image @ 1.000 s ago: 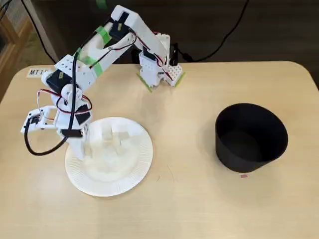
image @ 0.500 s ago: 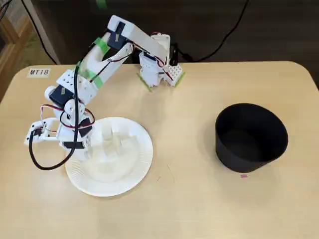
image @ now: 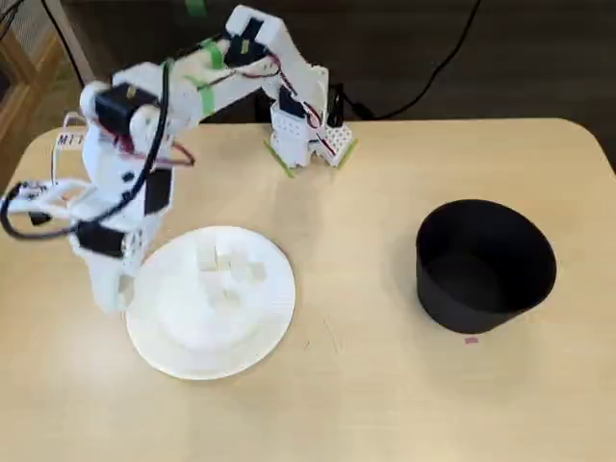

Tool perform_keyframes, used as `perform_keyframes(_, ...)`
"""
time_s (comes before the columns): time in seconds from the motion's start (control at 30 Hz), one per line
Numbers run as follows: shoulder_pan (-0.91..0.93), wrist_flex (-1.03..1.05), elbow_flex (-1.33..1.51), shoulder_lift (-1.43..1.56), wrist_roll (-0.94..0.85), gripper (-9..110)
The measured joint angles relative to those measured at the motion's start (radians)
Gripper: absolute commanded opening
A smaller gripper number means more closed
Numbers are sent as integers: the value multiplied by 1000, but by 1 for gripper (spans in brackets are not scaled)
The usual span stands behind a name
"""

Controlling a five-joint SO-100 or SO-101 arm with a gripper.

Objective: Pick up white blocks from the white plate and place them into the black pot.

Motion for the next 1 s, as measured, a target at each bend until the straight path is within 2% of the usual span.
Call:
perform_keyframes(0.1, -176, 81, 3, 140, 71, -2)
perform_keyframes(0.2, -420, 64, 110, 302, 166, -2)
perform_keyframes(0.37, -824, -167, 541, 620, 316, -2)
perform_keyframes(0.5, -1046, -380, 876, 696, 360, -2)
perform_keyframes(0.6, -1108, -529, 1025, 683, 364, -2)
perform_keyframes(0.83, -1114, -670, 1062, 574, 334, -2)
perform_keyframes(1.0, -1114, -690, 1062, 543, 334, 19)
